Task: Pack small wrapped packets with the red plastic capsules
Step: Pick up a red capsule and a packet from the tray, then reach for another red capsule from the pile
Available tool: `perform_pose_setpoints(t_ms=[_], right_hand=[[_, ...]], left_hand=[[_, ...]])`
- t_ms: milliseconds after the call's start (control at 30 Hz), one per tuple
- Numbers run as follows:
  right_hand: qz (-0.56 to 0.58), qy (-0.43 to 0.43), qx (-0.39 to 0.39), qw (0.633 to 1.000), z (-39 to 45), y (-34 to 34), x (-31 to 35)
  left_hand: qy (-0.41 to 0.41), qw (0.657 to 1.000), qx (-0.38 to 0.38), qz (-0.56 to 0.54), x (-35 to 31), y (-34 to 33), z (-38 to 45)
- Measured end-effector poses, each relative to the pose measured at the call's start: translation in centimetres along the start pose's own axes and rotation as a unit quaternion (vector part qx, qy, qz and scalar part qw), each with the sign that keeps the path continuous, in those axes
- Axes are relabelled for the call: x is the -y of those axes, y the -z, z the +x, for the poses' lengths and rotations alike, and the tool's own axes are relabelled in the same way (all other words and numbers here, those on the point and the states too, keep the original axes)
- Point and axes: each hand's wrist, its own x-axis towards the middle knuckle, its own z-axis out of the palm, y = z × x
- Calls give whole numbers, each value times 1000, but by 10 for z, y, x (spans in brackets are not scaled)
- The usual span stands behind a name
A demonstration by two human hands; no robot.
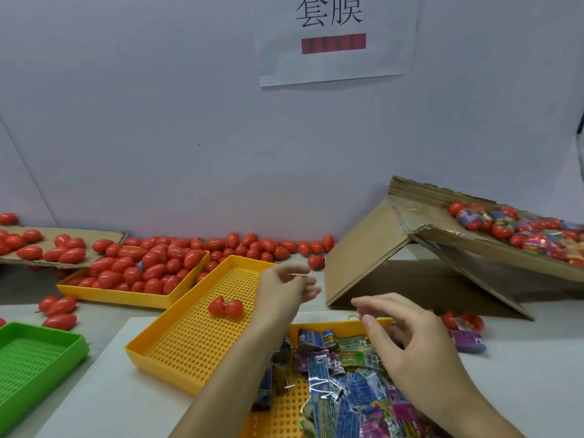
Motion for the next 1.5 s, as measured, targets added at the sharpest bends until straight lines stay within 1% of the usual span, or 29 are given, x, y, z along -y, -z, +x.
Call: perform_pose_setpoints(t_ms=[67, 133, 200, 233, 300, 367, 467, 633, 700, 733, 767, 833, 900, 1033, 1133, 1267, 1367, 1400, 1467, 1500], right_hand=[[-19, -4, 15, 1000, 0, 1, -1], [-37, -7, 35, 999, 0, 0, -2], [-49, -1, 44, 998, -1, -2, -2], [-54, 1, 47, 997, -2, -3, -2], [-63, 1, 53, 997, -2, -4, -2], [-61, 0, 51, 997, -2, -4, -2], [-56, -1, 49, 997, -2, -3, -1], [-53, -3, 46, 998, -1, -4, -2], [-58, -2, 50, 997, -1, -4, -2], [-59, -2, 51, 997, 0, -4, -2], [-59, 0, 51, 997, -1, -4, -3], [-60, -2, 50, 997, 0, -4, -3], [-61, -6, 51, 997, 0, -4, -4], [-63, -6, 58, 996, -1, -3, -1], [-75, -3, 54, 996, 0, -2, -1], [-106, -1, 54, 993, -2, -3, -1], [-164, 20, 49, 985, -2, 1, 1], [-210, 31, 64, 975, -2, 2, 1], [-300, 49, 99, 947, -3, 2, 1], [-310, 47, 106, 943, -3, 1, 1]], left_hand=[[-36, 993, -16, 110, 8, 11, 1], [-79, 972, 6, 221, 12, 14, 4], [-142, 933, 25, 330, 11, 11, 11], [-171, 914, 28, 367, 9, 7, 16], [-223, 879, 42, 420, 3, -2, 31], [-253, 843, 63, 470, -3, -14, 47], [-248, 804, 95, 531, -7, -29, 73], [-198, 735, 144, 632, 5, -46, 105], [-193, 707, 147, 664, 13, -48, 111], [-204, 700, 138, 670, 17, -48, 113], [-215, 701, 127, 668, 19, -47, 114], [-223, 723, 101, 646, 21, -44, 114], [-220, 741, 70, 630, 21, -40, 113], [-197, 758, 22, 621, 16, -33, 111], [-194, 795, -1, 574, 13, -32, 108], [-197, 876, -10, 440, -4, -33, 91], [-169, 918, 34, 357, -19, -27, 63], [-153, 937, 55, 308, -21, -24, 50], [-109, 977, 98, 155, -21, -17, 22], [-84, 987, 114, 78, -19, -14, 7]])
